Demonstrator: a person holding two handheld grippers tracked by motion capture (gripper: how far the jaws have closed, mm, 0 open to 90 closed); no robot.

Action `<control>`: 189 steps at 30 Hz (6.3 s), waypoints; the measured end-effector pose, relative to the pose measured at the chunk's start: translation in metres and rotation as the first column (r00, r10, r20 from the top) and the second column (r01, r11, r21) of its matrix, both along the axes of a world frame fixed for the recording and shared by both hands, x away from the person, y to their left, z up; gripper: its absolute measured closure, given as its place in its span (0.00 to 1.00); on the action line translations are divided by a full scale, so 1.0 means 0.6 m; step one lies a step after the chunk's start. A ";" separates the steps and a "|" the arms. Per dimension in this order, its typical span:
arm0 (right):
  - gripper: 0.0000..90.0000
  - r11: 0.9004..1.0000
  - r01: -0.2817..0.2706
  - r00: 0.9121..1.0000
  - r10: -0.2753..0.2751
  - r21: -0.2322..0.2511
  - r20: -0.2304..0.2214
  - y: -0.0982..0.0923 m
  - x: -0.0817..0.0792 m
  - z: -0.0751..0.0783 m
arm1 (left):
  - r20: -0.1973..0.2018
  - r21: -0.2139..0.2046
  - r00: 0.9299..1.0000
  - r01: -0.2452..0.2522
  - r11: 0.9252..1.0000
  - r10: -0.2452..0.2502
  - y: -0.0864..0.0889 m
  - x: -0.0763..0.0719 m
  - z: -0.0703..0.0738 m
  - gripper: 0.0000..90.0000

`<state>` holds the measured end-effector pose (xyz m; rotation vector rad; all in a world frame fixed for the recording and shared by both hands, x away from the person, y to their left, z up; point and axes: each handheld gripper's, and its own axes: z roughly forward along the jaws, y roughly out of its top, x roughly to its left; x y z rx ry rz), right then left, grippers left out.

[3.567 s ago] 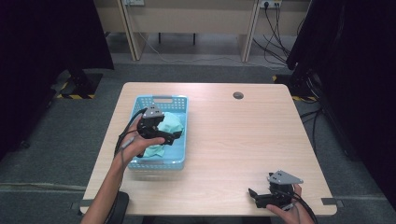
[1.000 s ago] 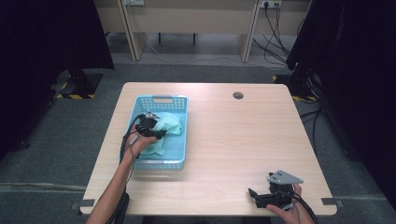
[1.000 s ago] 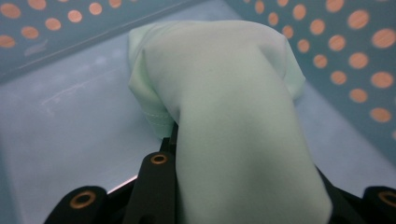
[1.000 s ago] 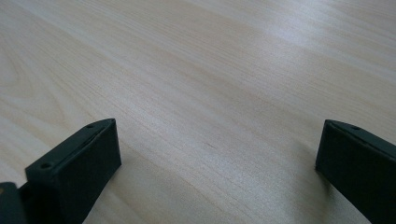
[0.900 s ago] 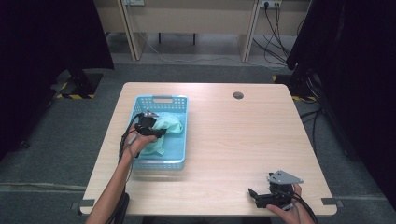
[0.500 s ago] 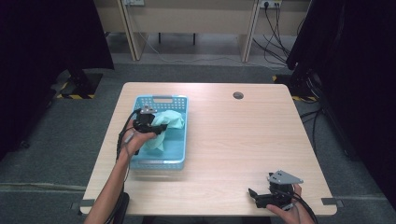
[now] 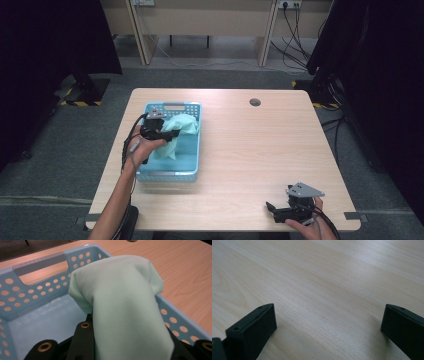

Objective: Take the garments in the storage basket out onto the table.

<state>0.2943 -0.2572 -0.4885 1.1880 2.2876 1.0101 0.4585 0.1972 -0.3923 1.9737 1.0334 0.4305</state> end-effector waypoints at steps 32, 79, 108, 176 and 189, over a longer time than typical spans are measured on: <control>0.00 1.000 0.000 1.000 0.000 0.000 0.000 0.000 0.000 0.000 | 0.070 -0.012 0.987 0.145 0.989 -0.144 -0.051 -0.024 0.069 0.76; 0.00 1.000 0.001 1.000 -0.001 0.000 0.000 0.000 0.000 0.000 | 0.028 0.011 0.924 0.381 0.924 -0.381 -0.242 -0.015 0.088 0.76; 0.00 1.000 0.001 1.000 -0.001 0.001 0.001 0.000 0.000 0.000 | -0.076 0.075 0.924 0.381 0.921 -0.376 -0.307 0.021 0.008 0.75; 0.00 1.000 -0.002 1.000 0.002 0.000 0.001 0.000 0.000 0.000 | -0.081 0.114 0.946 0.320 0.940 -0.313 -0.319 0.028 -0.009 0.07; 0.00 1.000 -0.002 1.000 0.002 0.000 -0.001 0.000 0.000 0.000 | -0.054 0.076 0.948 0.317 0.945 -0.314 -0.305 0.021 0.003 0.08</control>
